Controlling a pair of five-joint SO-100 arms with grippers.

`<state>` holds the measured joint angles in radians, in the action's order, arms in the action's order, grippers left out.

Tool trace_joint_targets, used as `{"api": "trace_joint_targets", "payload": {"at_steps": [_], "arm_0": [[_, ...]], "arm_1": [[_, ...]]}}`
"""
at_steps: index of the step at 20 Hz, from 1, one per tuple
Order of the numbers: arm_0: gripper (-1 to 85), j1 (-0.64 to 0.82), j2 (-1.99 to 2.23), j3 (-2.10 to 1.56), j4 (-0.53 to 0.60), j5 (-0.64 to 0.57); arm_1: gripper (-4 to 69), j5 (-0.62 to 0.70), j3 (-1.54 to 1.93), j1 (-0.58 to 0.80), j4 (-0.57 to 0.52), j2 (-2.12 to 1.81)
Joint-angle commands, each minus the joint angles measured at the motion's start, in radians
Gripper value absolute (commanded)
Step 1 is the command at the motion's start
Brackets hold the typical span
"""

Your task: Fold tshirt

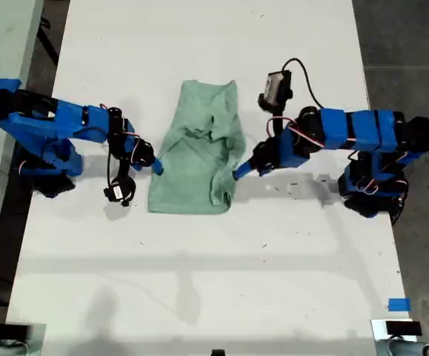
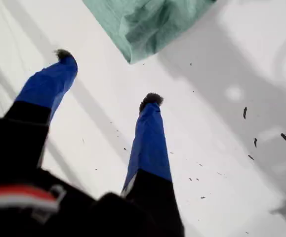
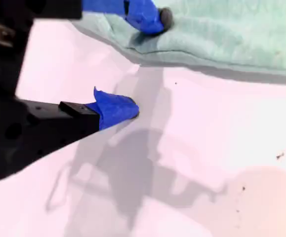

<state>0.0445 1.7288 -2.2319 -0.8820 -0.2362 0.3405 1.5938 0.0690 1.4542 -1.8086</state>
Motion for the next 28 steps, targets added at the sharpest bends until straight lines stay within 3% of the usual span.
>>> {"api": "trace_joint_targets", "payload": {"at_steps": [1,3,7,9,11,15,16,20,26,28], "arm_0": [[5.0,0.025,-0.040,0.029,0.055,-0.012],[0.1,0.015,-0.043,0.029,0.101,-0.014],[0.1,-0.020,-0.091,0.029,0.227,0.002],[0.1,-0.025,-0.095,0.041,0.227,0.015],[0.1,-0.015,-0.040,0.106,0.080,0.018],[0.1,0.049,0.127,0.313,-0.397,0.041],[0.1,0.058,0.149,0.359,-0.456,0.040],[0.1,0.011,0.017,0.575,-0.425,-0.003],[0.1,-0.054,-0.397,0.868,-0.140,-0.078],[1.6,-0.028,-0.601,0.996,-0.169,-0.077]], "arm_1": [[25.2,-0.002,0.005,-0.009,-0.040,-0.080],[25.2,-0.002,0.026,-0.005,-0.054,-0.083],[24.9,-0.009,0.081,-0.003,-0.089,-0.130],[24.4,-0.020,0.115,-0.003,-0.097,-0.172],[23.9,-0.032,0.153,-0.003,-0.103,-0.216],[23.5,-0.055,0.224,-0.011,-0.120,-0.276],[23.5,-0.060,0.239,-0.014,-0.127,-0.288],[22.9,-0.061,0.273,-0.014,-0.150,-0.316],[22.6,-0.063,0.281,-0.014,-0.156,-0.314],[22.5,-0.066,0.284,-0.017,-0.158,-0.314]]}}
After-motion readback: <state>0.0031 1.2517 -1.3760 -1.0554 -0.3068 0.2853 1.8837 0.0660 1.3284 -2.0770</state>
